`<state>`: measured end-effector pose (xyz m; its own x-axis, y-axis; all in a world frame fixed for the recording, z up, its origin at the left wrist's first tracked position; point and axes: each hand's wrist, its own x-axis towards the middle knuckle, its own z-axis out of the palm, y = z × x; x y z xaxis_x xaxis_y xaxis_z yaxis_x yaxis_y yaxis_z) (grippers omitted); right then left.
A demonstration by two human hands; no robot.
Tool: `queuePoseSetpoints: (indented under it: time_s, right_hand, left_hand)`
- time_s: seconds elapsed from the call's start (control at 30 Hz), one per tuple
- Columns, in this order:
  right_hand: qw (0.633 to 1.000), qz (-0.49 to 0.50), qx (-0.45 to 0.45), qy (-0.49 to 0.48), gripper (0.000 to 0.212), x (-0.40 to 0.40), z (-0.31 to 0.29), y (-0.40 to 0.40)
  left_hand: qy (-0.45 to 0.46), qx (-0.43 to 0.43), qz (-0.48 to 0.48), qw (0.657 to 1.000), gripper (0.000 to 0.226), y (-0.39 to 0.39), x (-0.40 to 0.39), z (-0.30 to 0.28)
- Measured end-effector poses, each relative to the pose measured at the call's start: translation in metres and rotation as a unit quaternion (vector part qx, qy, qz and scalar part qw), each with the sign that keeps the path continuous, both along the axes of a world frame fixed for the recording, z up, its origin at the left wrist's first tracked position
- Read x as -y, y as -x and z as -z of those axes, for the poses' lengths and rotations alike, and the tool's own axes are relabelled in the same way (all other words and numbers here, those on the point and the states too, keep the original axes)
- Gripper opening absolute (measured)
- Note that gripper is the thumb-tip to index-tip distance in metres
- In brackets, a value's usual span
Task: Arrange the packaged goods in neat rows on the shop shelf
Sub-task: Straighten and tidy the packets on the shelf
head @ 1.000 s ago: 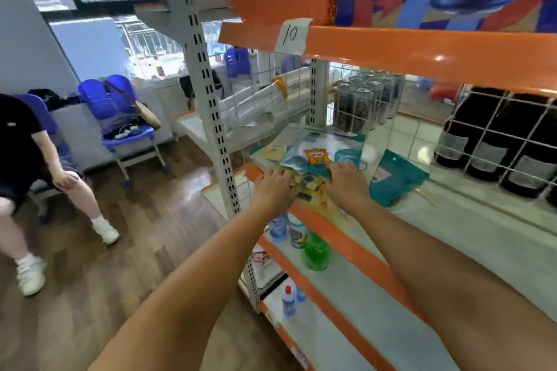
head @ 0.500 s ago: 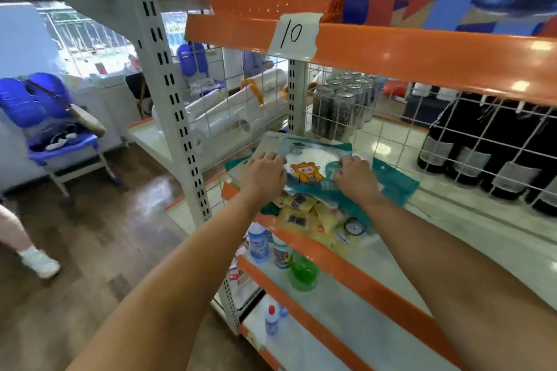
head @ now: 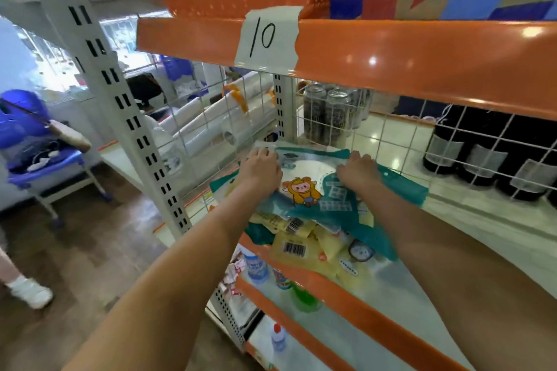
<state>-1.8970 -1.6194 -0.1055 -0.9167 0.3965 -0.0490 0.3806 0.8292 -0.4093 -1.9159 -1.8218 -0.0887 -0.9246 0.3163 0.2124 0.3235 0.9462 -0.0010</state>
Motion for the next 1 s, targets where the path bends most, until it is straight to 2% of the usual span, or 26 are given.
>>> queuePoseSetpoints:
  time_s: [0.17,0.33,0.43,0.5,0.6,0.67,0.73,0.87,1.0]
  right_hand:
    - [0.997,0.034,0.031,0.057,0.047,0.003,-0.008,0.009]
    - [0.991,0.076,0.025,0.104,0.052,0.012,-0.015,0.011]
    - [0.979,0.114,0.020,0.170,0.053,0.013,-0.019,0.010]
    - [0.965,0.140,0.014,0.220,0.050,0.015,-0.023,0.008]
    - [0.933,0.170,-0.004,0.317,0.031,0.017,-0.028,0.002]
    - [0.886,0.190,-0.005,0.422,0.036,0.014,-0.026,-0.001]
    - [0.855,0.202,0.003,0.477,0.042,0.010,-0.019,-0.004]
    - [0.839,0.215,-0.016,0.500,0.031,0.026,-0.016,-0.019]
    - [0.817,0.225,-0.058,0.527,0.007,0.033,-0.016,-0.034]
  left_hand:
    - [-0.007,0.022,0.020,1.000,0.039,0.014,-0.001,0.001]
    - [-0.012,0.038,0.065,0.997,0.040,0.026,0.002,0.010]
    - [-0.022,0.049,0.072,0.996,0.040,0.030,0.003,0.009]
    - [-0.019,0.045,0.080,0.996,0.040,0.032,0.006,0.010]
    - [-0.021,0.045,0.091,0.995,0.039,0.034,0.010,0.012]
    - [-0.026,0.047,0.095,0.994,0.039,0.037,0.011,0.014]
    - [-0.036,0.051,0.097,0.993,0.039,0.038,0.012,0.016]
    - [-0.045,0.063,0.114,0.990,0.038,0.037,0.017,0.017]
    - [-0.058,0.068,0.149,0.985,0.037,0.035,0.020,0.010]
